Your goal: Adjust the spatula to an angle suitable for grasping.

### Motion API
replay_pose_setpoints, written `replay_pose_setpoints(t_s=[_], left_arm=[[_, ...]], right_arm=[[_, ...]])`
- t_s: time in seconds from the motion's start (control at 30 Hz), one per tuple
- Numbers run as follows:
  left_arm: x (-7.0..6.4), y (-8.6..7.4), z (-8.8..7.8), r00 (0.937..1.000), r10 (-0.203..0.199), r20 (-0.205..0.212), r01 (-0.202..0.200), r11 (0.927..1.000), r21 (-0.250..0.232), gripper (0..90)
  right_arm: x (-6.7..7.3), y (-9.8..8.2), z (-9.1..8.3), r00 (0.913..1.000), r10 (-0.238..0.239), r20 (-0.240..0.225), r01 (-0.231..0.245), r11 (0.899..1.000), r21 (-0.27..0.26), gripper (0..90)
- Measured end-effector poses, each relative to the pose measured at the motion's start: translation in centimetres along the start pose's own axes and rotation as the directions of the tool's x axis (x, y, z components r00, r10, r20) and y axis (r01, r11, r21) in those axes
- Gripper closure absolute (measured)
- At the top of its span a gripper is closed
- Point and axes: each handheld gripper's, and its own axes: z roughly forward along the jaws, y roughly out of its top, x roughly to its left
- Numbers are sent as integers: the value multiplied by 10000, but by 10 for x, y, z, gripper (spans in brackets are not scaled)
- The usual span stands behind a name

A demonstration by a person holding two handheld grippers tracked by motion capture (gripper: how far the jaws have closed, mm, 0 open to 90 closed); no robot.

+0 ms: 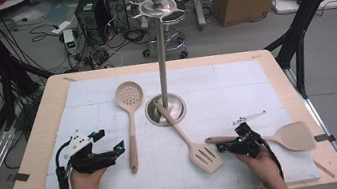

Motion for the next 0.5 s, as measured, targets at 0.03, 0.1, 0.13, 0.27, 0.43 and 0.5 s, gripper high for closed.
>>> replay_pose_setpoints(t_s=[0.03,0.1,0.13,0.27,0.43,0.5], left_arm=[[1,0,0,10000,10,6,-10,10000,-13,144],[0,0,0,10000,-25,28,25,10000,-52,145],[0,0,0,10000,-14,24,14,10000,-41,146],[0,0,1,10000,4,38,-4,10000,1,146],[0,0,1,10000,32,10,-32,10000,-2,147],[0,0,1,10000,12,0,-12,10000,3,147]], right_arm=[[-1,2,1,10000,9,4,-9,10000,10,895],[-2,4,2,10000,25,12,-25,10000,-12,895],[-2,5,3,10000,24,38,-24,10000,-39,895],[-3,6,4,10000,76,23,-76,10000,-53,895],[-10,17,8,9992,284,289,-279,9995,-169,895],[-11,20,9,9987,345,373,-339,9993,-165,896]])
